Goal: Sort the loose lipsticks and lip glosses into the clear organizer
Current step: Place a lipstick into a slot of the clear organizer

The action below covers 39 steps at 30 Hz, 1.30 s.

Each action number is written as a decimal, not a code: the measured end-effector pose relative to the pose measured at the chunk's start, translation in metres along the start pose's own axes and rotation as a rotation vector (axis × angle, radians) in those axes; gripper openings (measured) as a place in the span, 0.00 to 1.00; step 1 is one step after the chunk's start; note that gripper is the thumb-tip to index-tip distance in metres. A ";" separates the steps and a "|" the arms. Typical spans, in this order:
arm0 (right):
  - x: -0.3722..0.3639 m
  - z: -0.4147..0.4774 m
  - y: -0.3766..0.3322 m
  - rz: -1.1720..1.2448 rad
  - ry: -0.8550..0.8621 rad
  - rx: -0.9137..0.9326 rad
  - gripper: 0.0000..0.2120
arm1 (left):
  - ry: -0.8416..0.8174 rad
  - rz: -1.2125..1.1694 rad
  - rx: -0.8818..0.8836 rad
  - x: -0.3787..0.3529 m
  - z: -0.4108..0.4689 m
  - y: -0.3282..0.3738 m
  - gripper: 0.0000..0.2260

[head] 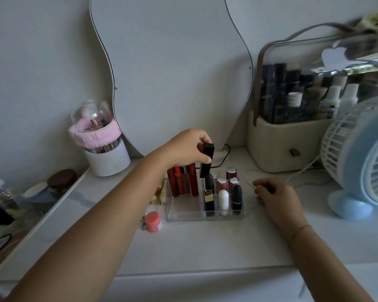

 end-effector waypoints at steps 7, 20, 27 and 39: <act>0.000 -0.001 -0.001 -0.001 0.003 -0.011 0.07 | 0.030 0.000 0.015 -0.003 0.000 -0.005 0.13; 0.001 -0.005 -0.002 -0.017 -0.004 -0.011 0.08 | -0.064 0.107 -0.052 -0.005 0.006 0.005 0.15; 0.002 -0.007 -0.004 -0.035 -0.014 -0.002 0.07 | -0.100 0.127 -0.080 -0.007 0.007 0.011 0.15; 0.002 -0.007 -0.004 -0.035 -0.014 -0.017 0.07 | -0.096 0.113 -0.071 -0.005 0.006 0.011 0.16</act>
Point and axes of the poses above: each hand's wrist, its own z-axis towards the middle knuckle, its own x-axis out of the back of the hand, y = z × x, the point moved 4 cm from there along z, towards the middle knuckle, and after that the axes turned 14 degrees about -x, right-handed, at the moved point
